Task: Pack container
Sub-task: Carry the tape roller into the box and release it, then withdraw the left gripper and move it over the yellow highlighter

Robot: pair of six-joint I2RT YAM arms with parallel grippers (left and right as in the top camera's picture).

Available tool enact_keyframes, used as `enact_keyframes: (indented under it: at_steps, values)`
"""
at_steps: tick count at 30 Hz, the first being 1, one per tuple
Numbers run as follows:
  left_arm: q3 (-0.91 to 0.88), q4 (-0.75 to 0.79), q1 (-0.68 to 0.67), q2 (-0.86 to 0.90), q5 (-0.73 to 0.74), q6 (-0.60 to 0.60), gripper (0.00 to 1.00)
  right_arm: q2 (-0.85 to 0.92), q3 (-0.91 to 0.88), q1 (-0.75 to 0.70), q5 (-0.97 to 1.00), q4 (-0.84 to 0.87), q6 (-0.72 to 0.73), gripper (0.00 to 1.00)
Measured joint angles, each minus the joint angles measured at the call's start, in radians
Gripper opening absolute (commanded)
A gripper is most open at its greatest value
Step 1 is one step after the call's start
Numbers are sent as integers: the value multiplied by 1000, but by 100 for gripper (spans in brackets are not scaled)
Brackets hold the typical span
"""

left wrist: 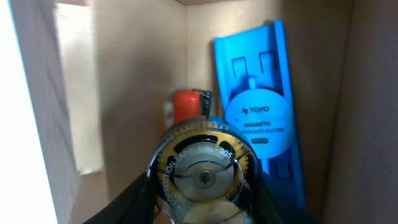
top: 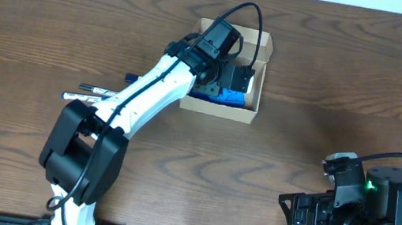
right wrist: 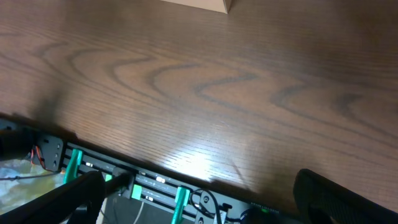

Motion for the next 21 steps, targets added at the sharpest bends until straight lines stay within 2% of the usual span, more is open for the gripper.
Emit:
enact_keyframes:
  at_steps: [5,7,9,16,21]
  values:
    - [0,1,0,40,-12,32,23,0,0,0,0,0,0,99]
    - [0,1,1,50,-14,41,26,0,0,0,0,0,0,99]
    - [0,2,1,53,-17,47,33,0,0,0,0,0,0,99]
    - [0,3,1,53,-48,46,50,0,0,0,0,0,0,99]
    - [0,3,1,53,-84,35,56,0,0,0,0,0,0,99]
